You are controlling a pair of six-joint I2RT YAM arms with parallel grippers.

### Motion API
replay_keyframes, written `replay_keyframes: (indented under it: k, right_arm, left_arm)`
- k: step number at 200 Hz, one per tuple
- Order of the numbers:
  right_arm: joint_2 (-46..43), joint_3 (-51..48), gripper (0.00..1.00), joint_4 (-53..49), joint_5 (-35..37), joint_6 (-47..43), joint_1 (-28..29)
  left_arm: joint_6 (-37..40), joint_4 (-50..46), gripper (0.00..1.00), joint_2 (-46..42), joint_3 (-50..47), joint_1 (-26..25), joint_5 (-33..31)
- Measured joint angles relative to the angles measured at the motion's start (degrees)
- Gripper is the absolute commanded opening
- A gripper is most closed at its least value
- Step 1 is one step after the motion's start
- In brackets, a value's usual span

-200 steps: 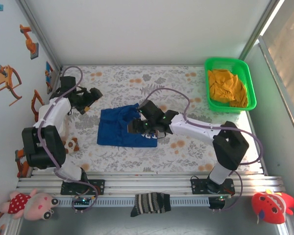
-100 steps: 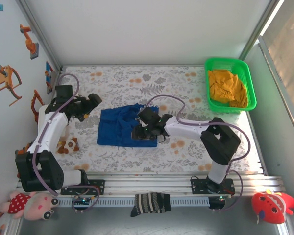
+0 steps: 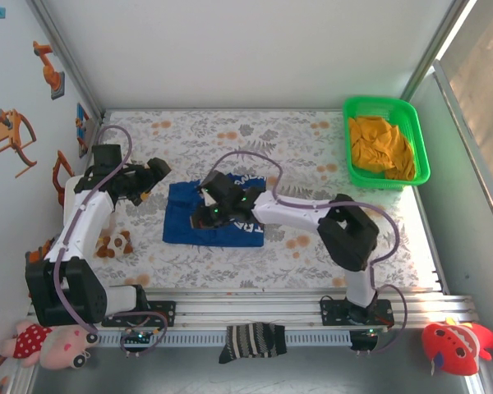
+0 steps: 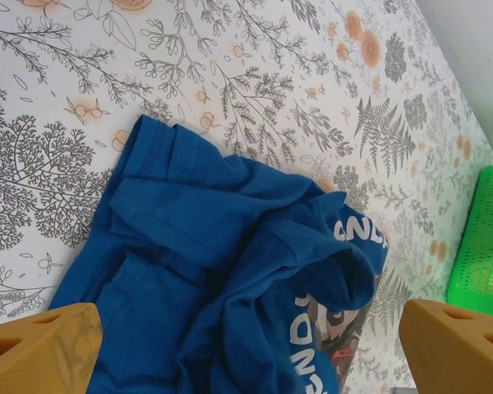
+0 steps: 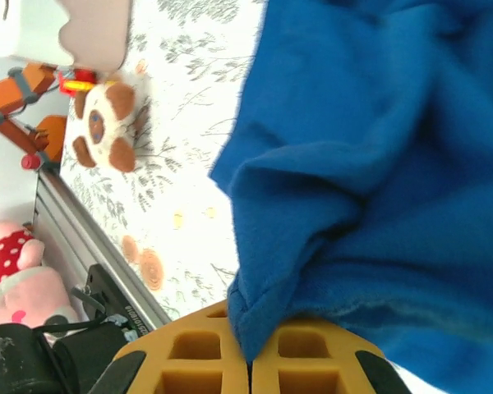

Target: Fold the inside-out t-shirt

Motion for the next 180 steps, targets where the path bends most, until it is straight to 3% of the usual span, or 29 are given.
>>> replay_keyframes:
  k: [6, 18, 22, 26, 67, 113, 138, 180]
  right_arm:
    - [2.45, 2.54, 0.28, -0.09, -0.72, -0.22, 1.09]
    - [6.47, 6.71, 0.42, -0.52, -1.86, -0.76, 2.78]
    - [7.76, 7.89, 0.55, -0.59, -2.32, -1.22, 3.32]
    - [8.41, 8.48, 0.58, -0.59, -2.56, -1.33, 3.76]
    - [2.78, 5.22, 0.58, -4.35, -5.27, -6.08, 2.93]
    - [-11.13, 0.04, 0.6, -10.84, -0.24, -13.16, -12.28]
    - [-9.46, 0.11, 0.62, -15.02, 3.69, -18.01, -16.9]
    - [-0.31, 3.61, 0.63, -21.22, 4.87, -24.11, -17.42]
  left_arm:
    - [0.0, -0.02, 0.93, -0.09, 0.0, 0.0, 0.0]
    - [0.0, -0.13, 0.93, -0.26, 0.0, 0.0, 0.0]
    - [0.0, -0.22, 0.93, -0.31, 0.0, 0.0, -0.02]
    - [0.0, -0.28, 0.93, -0.37, 0.0, 0.0, 0.0]
    - [0.02, -1.33, 0.93, -1.38, 0.0, 0.0, 0.04]
    - [-0.74, -1.42, 0.94, -6.34, -2.45, -2.19, -0.07]
    - [-1.84, -1.38, 0.94, -8.92, -4.94, -5.51, -1.2]
    - [-4.0, -0.83, 0.94, -10.56, -9.16, -8.66, -2.51]
